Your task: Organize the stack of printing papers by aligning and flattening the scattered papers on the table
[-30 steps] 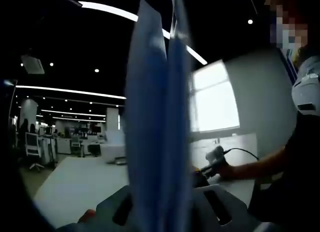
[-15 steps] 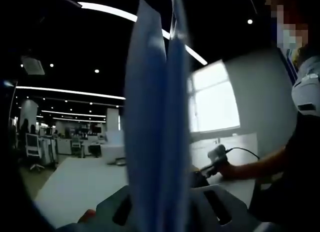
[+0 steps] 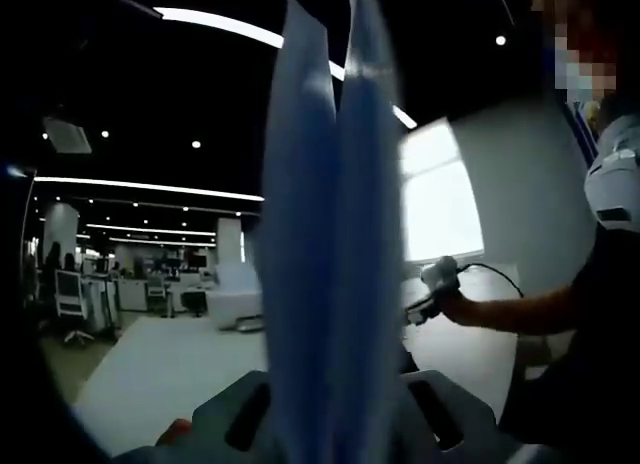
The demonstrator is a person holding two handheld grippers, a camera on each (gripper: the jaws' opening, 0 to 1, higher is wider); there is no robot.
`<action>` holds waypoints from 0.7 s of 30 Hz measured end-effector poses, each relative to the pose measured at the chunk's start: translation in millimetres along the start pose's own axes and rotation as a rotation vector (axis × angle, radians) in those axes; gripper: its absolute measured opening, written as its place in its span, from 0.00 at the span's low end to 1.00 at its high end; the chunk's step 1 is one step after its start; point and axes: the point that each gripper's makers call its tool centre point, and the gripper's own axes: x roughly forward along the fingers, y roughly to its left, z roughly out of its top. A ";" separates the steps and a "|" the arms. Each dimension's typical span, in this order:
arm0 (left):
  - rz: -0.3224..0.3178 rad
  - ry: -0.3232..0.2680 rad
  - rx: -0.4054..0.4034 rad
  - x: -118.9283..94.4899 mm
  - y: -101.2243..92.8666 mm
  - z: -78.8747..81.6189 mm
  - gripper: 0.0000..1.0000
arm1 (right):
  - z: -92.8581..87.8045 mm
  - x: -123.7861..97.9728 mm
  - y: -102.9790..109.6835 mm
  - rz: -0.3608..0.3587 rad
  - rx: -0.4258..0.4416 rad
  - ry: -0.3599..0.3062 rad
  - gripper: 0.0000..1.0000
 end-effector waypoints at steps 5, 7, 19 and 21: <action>-0.001 0.000 0.001 -1.0 -1.1 1.0 0.06 | 15.7 -10.4 -1.8 0.003 -0.033 -0.007 0.00; 0.000 -0.001 0.001 -1.5 -0.9 1.5 0.06 | 21.7 -14.0 -1.5 0.007 -0.044 -0.010 0.00; -0.003 -0.001 0.000 -0.2 -2.0 0.5 0.06 | 61.4 -36.1 10.4 0.077 0.005 -0.069 0.00; -0.003 -0.002 -0.001 0.0 -2.0 0.9 0.06 | 69.5 -41.0 14.5 0.081 -0.007 -0.080 0.00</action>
